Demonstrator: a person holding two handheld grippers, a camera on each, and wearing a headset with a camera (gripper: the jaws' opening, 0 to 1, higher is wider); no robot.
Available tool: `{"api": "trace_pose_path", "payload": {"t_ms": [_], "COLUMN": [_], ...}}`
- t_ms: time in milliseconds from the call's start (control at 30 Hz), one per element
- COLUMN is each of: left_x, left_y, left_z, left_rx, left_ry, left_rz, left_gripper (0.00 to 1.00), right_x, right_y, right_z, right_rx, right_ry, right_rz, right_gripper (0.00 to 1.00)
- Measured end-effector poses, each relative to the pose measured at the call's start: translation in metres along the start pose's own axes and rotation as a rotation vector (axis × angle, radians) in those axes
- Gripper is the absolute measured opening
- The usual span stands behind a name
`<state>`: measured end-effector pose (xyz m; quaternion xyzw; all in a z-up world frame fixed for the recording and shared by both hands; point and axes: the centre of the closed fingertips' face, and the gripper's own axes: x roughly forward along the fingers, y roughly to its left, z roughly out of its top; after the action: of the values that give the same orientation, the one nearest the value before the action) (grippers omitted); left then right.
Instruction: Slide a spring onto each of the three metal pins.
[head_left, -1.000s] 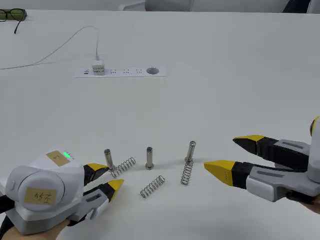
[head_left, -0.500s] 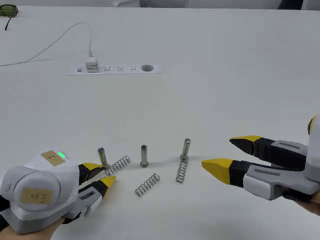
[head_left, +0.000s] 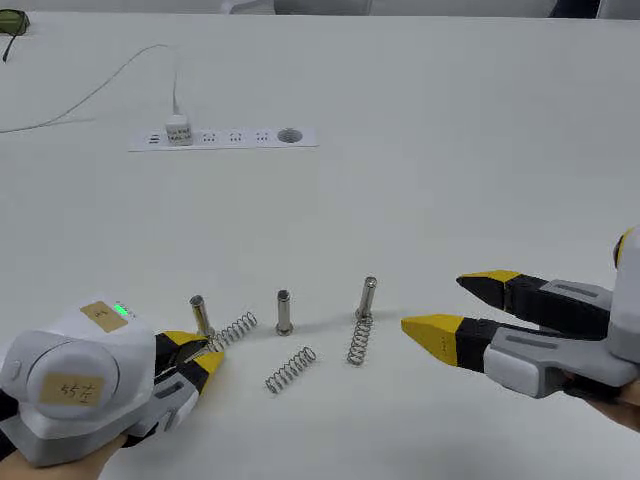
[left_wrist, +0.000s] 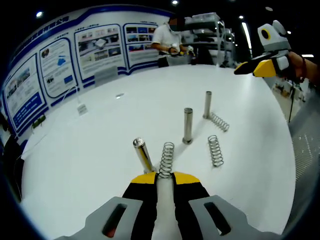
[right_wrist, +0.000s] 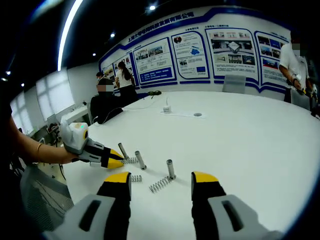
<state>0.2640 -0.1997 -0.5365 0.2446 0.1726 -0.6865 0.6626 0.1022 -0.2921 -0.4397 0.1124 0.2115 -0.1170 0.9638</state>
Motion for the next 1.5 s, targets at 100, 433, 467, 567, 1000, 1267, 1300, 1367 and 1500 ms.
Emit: {"api": "trace_pose_path", "payload": {"t_ms": [100, 433, 467, 567, 1000, 1267, 1300, 1367, 1500], "left_x": [0.0, -0.008, -0.009, -0.011, -0.021, -0.025, -0.025, -0.026, -0.026], "left_y": [0.0, -0.004, -0.004, -0.005, -0.008, -0.011, -0.011, -0.011, -0.012], "left_z": [-0.001, 0.0, -0.001, -0.002, -0.008, -0.014, -0.014, -0.014, -0.013], "left_rx": [0.002, 0.017, 0.016, 0.016, 0.014, 0.013, 0.015, 0.013, 0.038], "left_ry": [0.004, 0.004, 0.005, 0.006, 0.021, 0.041, 0.042, 0.046, 0.057], "left_rz": [0.002, -0.012, -0.014, -0.02, -0.029, -0.044, -0.048, -0.051, -0.059], "left_gripper": [0.12, 0.11, 0.11, 0.11, 0.11, 0.11, 0.11, 0.11, 0.13], "right_x": [0.0, -0.001, -0.001, -0.002, -0.003, -0.003, -0.003, -0.003, -0.002], "right_y": [-0.001, 0.001, 0.002, 0.004, 0.01, 0.012, 0.012, 0.013, 0.015], "right_z": [-0.001, 0.0, 0.0, 0.0, 0.002, 0.003, 0.002, 0.002, 0.001], "right_rx": [0.007, 0.009, 0.007, 0.003, -0.011, -0.017, -0.015, -0.016, -0.03], "right_ry": [0.002, -0.005, -0.006, -0.006, -0.001, -0.001, 0.0, -0.002, 0.006], "right_rz": [-0.001, 0.0, 0.002, 0.007, 0.021, 0.027, 0.029, 0.03, 0.031], "right_gripper": [0.49, 0.49, 0.49, 0.49, 0.49, 0.49, 0.49, 0.49, 0.49]}}
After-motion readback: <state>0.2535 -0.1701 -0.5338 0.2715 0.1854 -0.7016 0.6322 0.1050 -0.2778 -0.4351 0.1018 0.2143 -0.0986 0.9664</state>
